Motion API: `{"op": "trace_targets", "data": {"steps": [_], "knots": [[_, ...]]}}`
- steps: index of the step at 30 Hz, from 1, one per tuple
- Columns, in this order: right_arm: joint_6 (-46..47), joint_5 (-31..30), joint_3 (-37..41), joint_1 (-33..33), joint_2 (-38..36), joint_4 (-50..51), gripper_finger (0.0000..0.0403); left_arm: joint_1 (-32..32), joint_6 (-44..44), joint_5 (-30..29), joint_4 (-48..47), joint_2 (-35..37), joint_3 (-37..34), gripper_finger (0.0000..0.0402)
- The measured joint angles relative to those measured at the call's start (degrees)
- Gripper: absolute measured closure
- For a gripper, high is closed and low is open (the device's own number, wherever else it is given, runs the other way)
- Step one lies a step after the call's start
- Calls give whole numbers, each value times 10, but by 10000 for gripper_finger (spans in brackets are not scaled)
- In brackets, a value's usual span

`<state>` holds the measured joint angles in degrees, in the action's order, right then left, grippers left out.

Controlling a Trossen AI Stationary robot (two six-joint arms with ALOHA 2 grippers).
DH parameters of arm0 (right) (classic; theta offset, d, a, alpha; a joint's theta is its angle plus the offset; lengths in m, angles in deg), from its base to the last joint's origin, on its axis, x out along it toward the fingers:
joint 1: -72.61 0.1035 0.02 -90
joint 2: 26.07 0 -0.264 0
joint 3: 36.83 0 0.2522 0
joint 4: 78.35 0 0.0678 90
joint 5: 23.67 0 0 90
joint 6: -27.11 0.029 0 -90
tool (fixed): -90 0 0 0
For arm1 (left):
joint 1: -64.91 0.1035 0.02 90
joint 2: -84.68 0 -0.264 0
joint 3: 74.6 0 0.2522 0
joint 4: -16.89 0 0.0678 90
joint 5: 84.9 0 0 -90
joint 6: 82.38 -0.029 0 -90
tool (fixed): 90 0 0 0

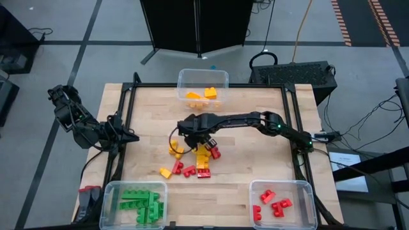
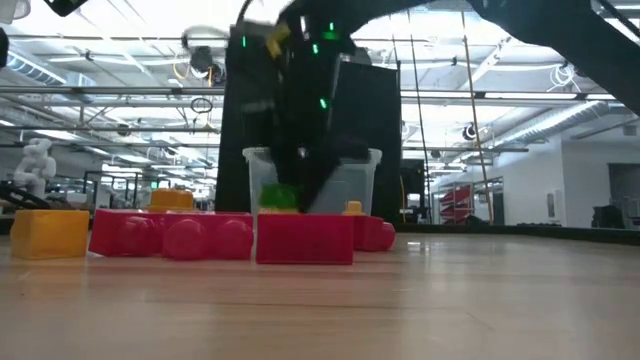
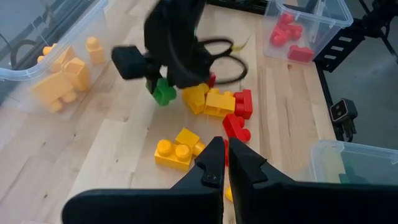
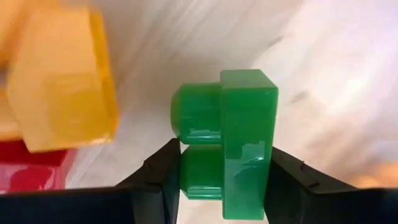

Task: Sort blocks
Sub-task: Put the green game piece into the bottom left transparent bin

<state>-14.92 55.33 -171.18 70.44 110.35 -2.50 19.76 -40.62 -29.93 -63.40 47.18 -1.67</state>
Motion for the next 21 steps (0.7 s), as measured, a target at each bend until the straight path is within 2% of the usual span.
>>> {"op": "trace_targets", "data": {"steps": [7,10,13,21], "knots": [[72,6,-139,3,-2,1,252,0,0,0,0,0,0,398],[103,15,-124,11,-36,-72,252,0,0,0,0,0,0,398],[146,67,-129,25,-57,-141,252,0,0,0,1,0,0,398],[218,66,-131,79,-74,-307,248,0,0,0,0,-3,0,398]]}}
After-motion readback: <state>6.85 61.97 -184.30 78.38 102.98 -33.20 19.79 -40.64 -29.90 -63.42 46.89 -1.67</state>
